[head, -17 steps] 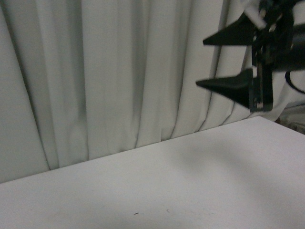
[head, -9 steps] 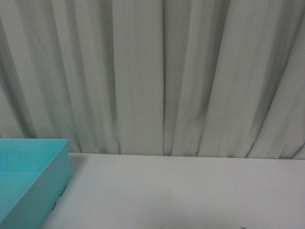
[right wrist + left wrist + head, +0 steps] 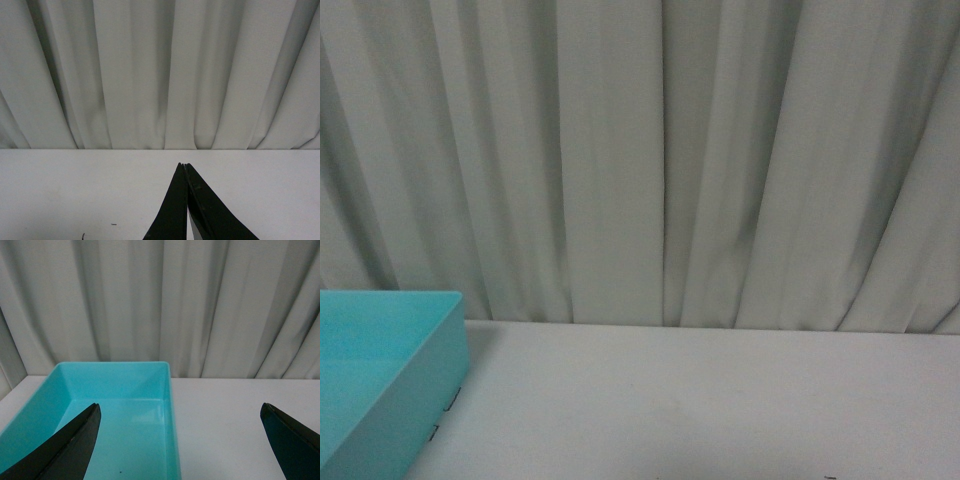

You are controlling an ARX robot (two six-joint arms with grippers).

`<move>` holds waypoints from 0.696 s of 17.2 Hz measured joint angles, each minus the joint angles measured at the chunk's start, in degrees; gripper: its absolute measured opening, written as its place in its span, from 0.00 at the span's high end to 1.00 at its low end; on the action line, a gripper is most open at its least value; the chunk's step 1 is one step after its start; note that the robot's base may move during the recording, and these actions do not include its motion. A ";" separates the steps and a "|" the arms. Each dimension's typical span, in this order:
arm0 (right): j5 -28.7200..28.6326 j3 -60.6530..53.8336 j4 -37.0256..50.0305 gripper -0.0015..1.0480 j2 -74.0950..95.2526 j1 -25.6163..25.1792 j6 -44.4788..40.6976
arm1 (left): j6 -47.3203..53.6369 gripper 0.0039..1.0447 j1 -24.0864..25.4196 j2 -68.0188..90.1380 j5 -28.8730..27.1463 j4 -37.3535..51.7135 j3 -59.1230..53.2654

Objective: Wind up and store yellow beetle toy

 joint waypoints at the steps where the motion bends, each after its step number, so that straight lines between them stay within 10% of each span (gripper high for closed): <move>1: -0.02 -0.46 -0.48 0.98 -1.42 0.00 0.00 | 0.00 0.06 0.00 0.00 0.00 0.00 0.00; 12: 0.02 -4.81 -7.37 0.98 -13.14 0.00 0.15 | -0.02 0.06 0.00 0.00 0.00 0.00 0.00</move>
